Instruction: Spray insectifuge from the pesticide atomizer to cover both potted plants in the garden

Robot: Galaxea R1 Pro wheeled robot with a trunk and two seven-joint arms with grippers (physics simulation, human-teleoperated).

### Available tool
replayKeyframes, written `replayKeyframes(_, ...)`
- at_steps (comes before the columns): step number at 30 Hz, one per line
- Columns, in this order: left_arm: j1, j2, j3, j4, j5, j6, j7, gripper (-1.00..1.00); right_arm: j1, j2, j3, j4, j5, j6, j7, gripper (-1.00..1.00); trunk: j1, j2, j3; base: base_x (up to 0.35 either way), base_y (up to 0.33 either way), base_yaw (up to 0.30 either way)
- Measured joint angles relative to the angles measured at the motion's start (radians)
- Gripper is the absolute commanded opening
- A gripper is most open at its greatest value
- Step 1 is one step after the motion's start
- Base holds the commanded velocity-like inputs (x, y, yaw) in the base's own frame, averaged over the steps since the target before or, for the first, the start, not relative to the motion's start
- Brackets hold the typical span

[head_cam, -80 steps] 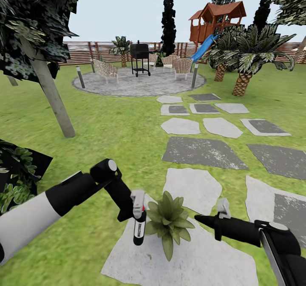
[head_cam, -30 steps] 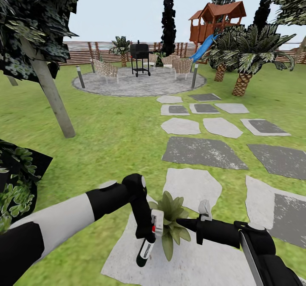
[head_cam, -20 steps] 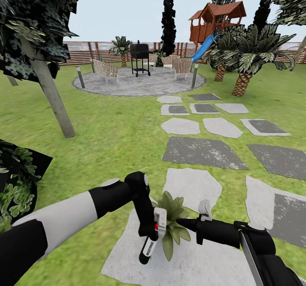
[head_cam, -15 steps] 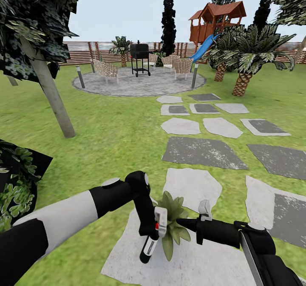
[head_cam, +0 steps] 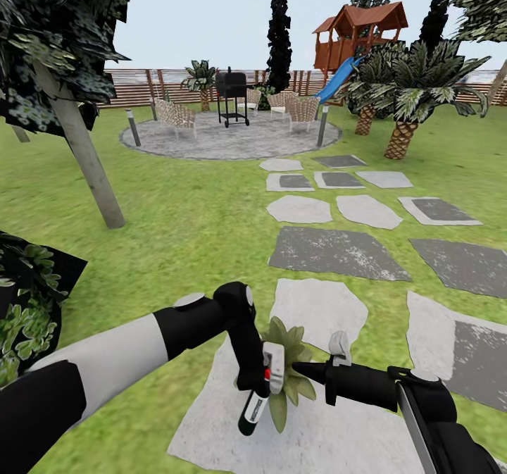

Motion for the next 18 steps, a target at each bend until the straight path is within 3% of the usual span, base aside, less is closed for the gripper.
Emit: replayKeyframes(18, -0.015, -0.022, 0.000, 0.000, 0.000, 0.000, 0.001, -1.00, 0.000, 0.000, 0.000, 0.000, 0.000, 0.000, 0.000, -1.00, 0.000, 0.000, 0.000, 0.000, 0.000, 0.000)
